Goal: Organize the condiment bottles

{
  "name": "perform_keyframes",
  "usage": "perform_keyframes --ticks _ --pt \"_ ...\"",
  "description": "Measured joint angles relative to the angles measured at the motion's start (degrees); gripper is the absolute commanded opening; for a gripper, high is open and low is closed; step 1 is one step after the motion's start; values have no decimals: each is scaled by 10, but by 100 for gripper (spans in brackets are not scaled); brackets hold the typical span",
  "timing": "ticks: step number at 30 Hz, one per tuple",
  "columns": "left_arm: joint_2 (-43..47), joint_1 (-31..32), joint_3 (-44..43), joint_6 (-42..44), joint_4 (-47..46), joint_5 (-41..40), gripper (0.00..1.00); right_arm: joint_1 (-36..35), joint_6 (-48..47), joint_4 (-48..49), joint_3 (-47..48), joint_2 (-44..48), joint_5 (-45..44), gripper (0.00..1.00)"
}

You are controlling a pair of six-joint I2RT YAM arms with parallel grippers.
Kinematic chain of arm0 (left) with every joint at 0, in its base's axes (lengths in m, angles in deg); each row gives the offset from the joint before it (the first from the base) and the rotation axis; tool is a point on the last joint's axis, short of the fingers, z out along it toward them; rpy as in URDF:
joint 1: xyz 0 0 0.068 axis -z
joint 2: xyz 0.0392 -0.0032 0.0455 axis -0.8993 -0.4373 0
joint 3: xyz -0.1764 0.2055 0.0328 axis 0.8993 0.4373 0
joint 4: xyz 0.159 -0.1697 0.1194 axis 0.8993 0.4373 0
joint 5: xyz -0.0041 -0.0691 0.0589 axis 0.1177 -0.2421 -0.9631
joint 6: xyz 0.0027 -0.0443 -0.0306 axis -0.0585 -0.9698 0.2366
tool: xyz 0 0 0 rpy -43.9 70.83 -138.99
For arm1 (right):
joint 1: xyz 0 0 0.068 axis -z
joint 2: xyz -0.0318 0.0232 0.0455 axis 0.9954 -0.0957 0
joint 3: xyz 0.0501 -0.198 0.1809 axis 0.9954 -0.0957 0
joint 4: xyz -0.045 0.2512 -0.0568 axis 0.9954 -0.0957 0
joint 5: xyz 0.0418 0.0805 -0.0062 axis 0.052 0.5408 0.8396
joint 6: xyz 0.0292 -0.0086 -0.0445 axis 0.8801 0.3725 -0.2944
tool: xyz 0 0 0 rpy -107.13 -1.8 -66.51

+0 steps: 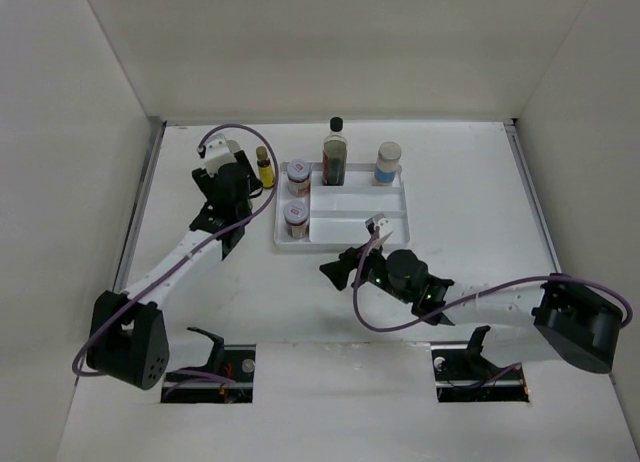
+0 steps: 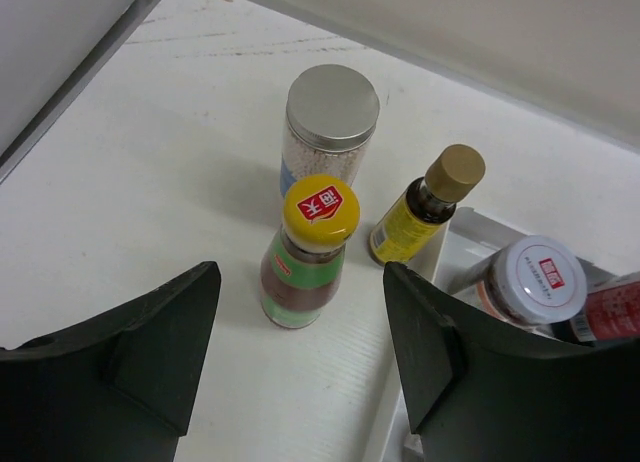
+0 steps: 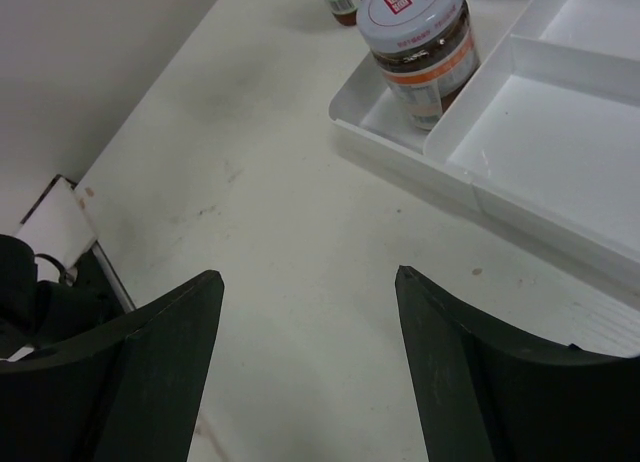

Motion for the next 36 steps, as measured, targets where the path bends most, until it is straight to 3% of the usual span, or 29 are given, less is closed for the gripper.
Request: perform_keyframes --ticks 16,21,27,32,36 --pt "-118 -11 -36 56 -45 -23 55 14 22 8 0 -45 48 76" --pt "-139 -11 -40 74 -68 -31 40 18 22 8 0 -46 53 75" --pt "-142 -10 -41 85 -79 -36 21 25 25 8 0 -49 58 74" --pt "-127 3 -31 113 -81 -59 18 29 28 11 0 -50 61 74" --pt "-65 21 -14 135 -73 -75 18 35 30 16 0 -50 61 74"
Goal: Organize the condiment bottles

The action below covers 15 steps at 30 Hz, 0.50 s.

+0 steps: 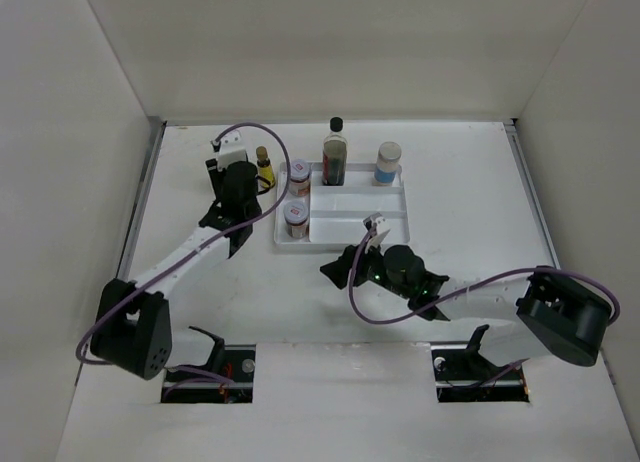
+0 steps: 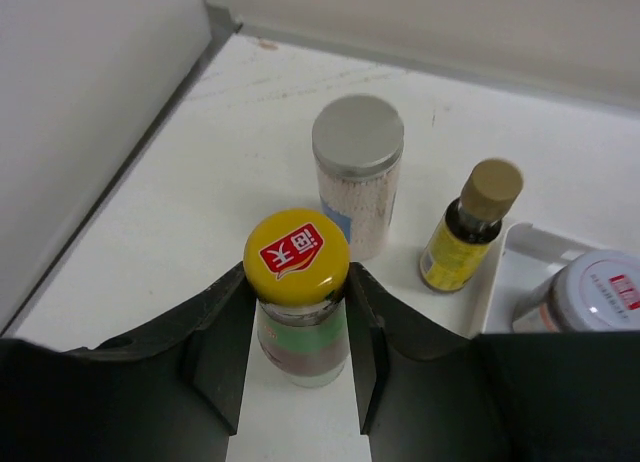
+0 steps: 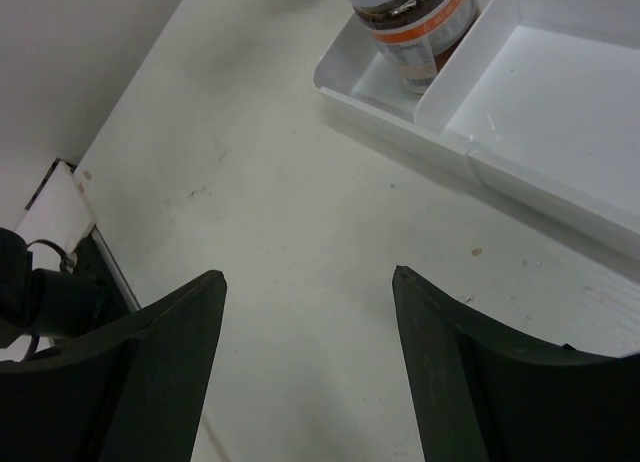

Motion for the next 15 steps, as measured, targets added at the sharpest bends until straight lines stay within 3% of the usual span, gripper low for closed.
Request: perform_keyframes --ticks 6,8,12,15 --pt "96 40 -12 23 -6 -24 17 25 10 7 -16 18 -3 70" --pt "102 64 -34 30 -5 -31 17 38 17 9 -29 30 -7 61" --pt "94 122 -79 33 -5 -25 17 66 31 9 -55 71 -12 29" --pt "66 164 -120 33 -6 -14 17 86 40 13 -74 111 -25 25"
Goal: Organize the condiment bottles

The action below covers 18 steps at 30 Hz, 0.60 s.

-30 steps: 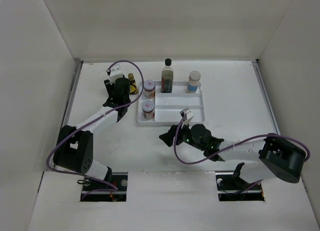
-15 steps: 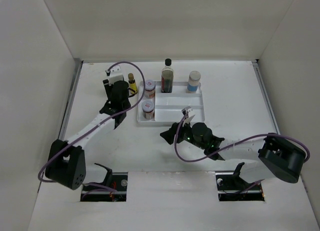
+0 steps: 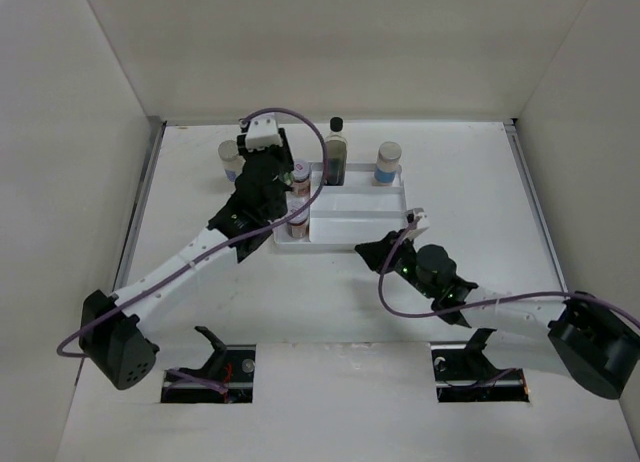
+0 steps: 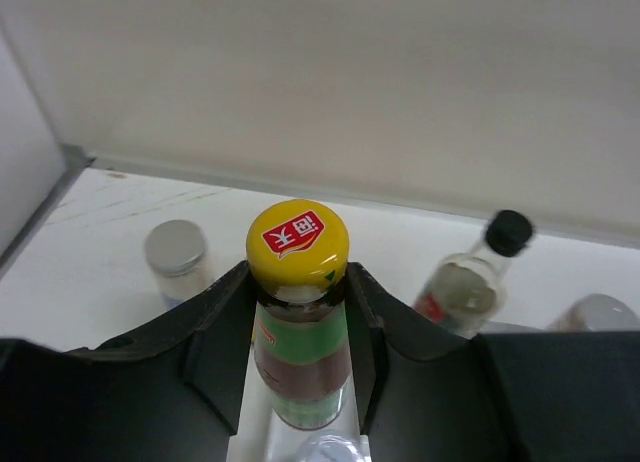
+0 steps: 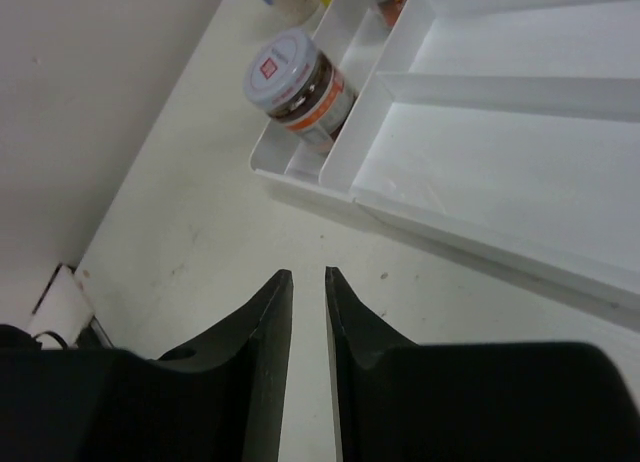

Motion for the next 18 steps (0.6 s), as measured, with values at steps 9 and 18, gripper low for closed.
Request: perform_keyframes --ticks 9,18 --pt "-146 90 -64 -3 -32 42 18 86 27 -15 -57 127 -81 33" --pt "-255 92 -72 -9 -33 60 18 99 40 -28 -59 134 -89 36"
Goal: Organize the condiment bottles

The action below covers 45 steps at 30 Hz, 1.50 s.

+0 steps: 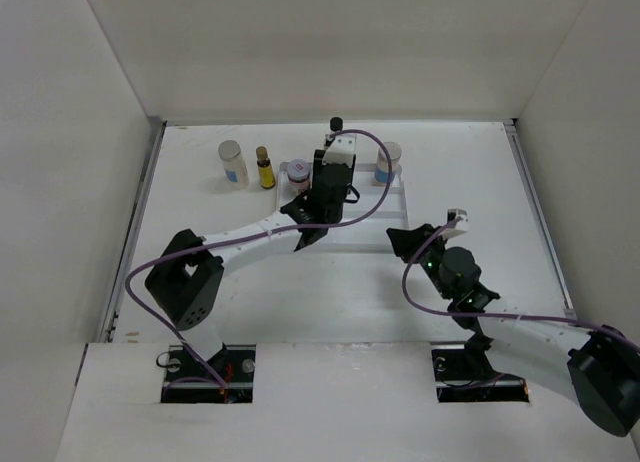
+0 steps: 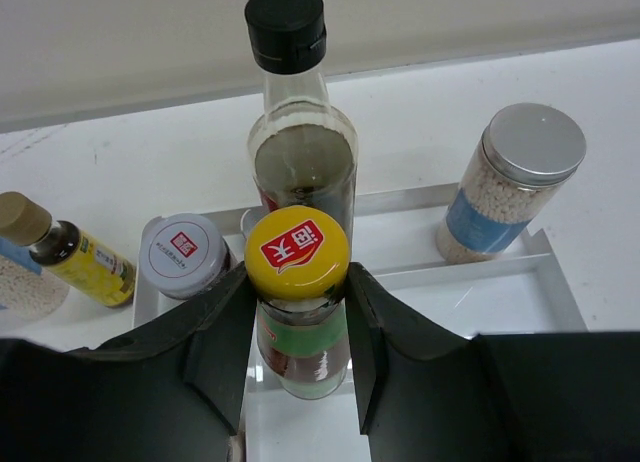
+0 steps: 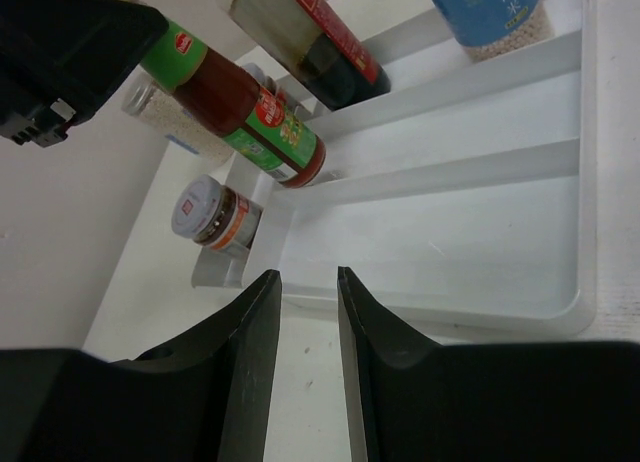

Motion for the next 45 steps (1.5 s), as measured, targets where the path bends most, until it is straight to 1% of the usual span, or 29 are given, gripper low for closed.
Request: perform_keyframes --ticks 7,17,19,21,23,26,28,30,33,37,39,41,45 --pt "-22 -10 -10 -13 -14 10 18 0 0 0 0 -23 3 37" --pt "-63 -28 -15 -37 -36 24 19 0 0 0 0 -25 7 38" --pt "-71 -31 -14 -44 -36 27 23 0 0 0 0 -25 7 38" --pt "-75 -33 -9 -50 -42 28 32 0 0 0 0 -25 7 38" --pt "-75 -33 0 -54 -58 28 42 0 0 0 0 -25 7 39" --pt "-71 -33 17 -57 -86 25 64 0 0 0 0 -25 7 42" --pt "-63 -33 27 -60 -95 24 75 0 0 0 0 -28 7 44" --pt "-49 -33 37 -62 -99 22 81 0 0 0 0 -32 7 45" --pt "-10 -33 58 -62 -100 17 85 0 0 0 0 -35 7 46" --pt "68 -37 94 -63 -99 2 87 0 0 0 0 -35 7 47" --pt "111 -49 111 -70 -97 -5 87 2 1 0 0 -35 7 48" --pt "148 -76 123 -85 -86 -10 87 5 1 0 0 -35 7 48" --pt "186 -169 123 -127 -35 -15 88 5 2 0 0 -35 7 50"
